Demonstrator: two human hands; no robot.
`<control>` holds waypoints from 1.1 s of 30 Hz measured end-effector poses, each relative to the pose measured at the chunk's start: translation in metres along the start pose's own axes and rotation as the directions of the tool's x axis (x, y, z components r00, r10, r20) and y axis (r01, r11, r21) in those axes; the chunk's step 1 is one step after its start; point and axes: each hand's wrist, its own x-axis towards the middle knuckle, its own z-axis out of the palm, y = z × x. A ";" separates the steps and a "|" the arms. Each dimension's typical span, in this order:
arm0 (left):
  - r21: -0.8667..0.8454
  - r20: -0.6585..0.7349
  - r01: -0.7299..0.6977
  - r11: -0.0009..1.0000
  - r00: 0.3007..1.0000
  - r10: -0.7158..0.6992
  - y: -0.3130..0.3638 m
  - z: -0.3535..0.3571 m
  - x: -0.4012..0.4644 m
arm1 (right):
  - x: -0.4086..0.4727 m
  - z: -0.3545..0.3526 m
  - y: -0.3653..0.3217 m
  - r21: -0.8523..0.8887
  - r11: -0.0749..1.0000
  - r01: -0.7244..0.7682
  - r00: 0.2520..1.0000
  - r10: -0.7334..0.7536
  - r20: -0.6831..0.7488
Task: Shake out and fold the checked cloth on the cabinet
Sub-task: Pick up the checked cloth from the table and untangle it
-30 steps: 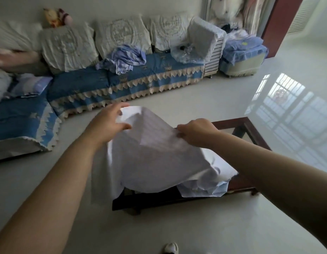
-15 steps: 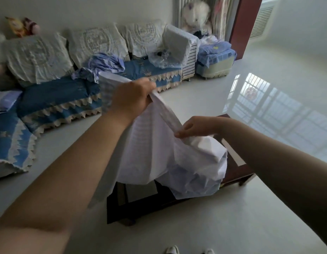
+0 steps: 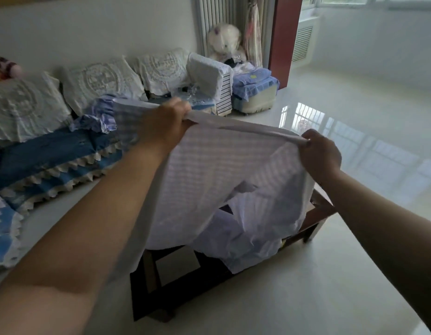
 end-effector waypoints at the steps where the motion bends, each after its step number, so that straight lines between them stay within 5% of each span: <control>1: -0.041 -0.002 -0.005 0.999 1.000 0.005 0.011 0.006 0.003 | 0.002 -0.014 0.009 0.038 0.999 -0.011 0.992 0.016 -0.122; 3: -0.080 -0.032 0.009 0.997 0.999 -0.011 0.035 0.018 0.011 | 0.003 -0.037 0.028 0.100 0.994 -0.048 0.945 0.077 -0.317; 5: -0.128 -0.018 0.049 0.991 0.998 -0.052 0.062 0.032 0.019 | 0.003 -0.061 0.060 0.140 0.975 -0.174 0.905 0.214 -0.368; 7: -0.237 0.048 0.094 0.967 0.995 -0.085 0.095 0.051 0.020 | 0.001 -0.084 0.108 0.093 0.924 -0.371 0.892 0.383 -0.242; 10: -0.345 0.131 0.140 0.928 0.986 -0.101 0.149 0.082 0.004 | -0.024 -0.102 0.168 -0.226 0.804 -0.550 0.805 0.583 0.111; 12: -0.415 0.207 0.147 0.898 0.976 -0.064 0.186 0.101 -0.012 | -0.045 -0.100 0.182 -0.309 0.868 -0.389 0.846 0.469 0.251; 14: -0.501 0.277 0.124 0.857 0.961 0.022 0.226 0.116 -0.029 | -0.066 -0.089 0.179 -0.202 0.977 -0.064 0.918 0.137 0.372; 17: -0.545 0.311 -0.012 0.838 0.925 0.216 0.279 0.130 -0.045 | -0.091 -0.063 0.153 0.029 0.972 0.234 0.835 -0.216 0.507; 21: -0.446 0.378 -0.111 0.888 0.876 0.300 0.300 0.133 -0.051 | -0.093 -0.047 0.156 -0.129 0.936 0.327 0.839 -0.225 0.495; 25: -0.228 0.418 -0.069 0.971 0.894 0.162 0.262 0.128 -0.051 | -0.093 -0.042 0.196 -0.289 0.946 0.145 0.753 0.084 0.653; 28: -0.165 0.304 0.079 0.983 0.952 -0.025 0.219 0.115 -0.053 | -0.104 -0.024 0.227 -0.392 0.914 0.100 0.716 0.208 0.667; 33: -0.154 0.101 0.384 0.910 0.923 -0.373 0.167 0.100 -0.068 | -0.118 -0.003 0.259 -0.374 0.926 -0.050 0.825 0.249 0.507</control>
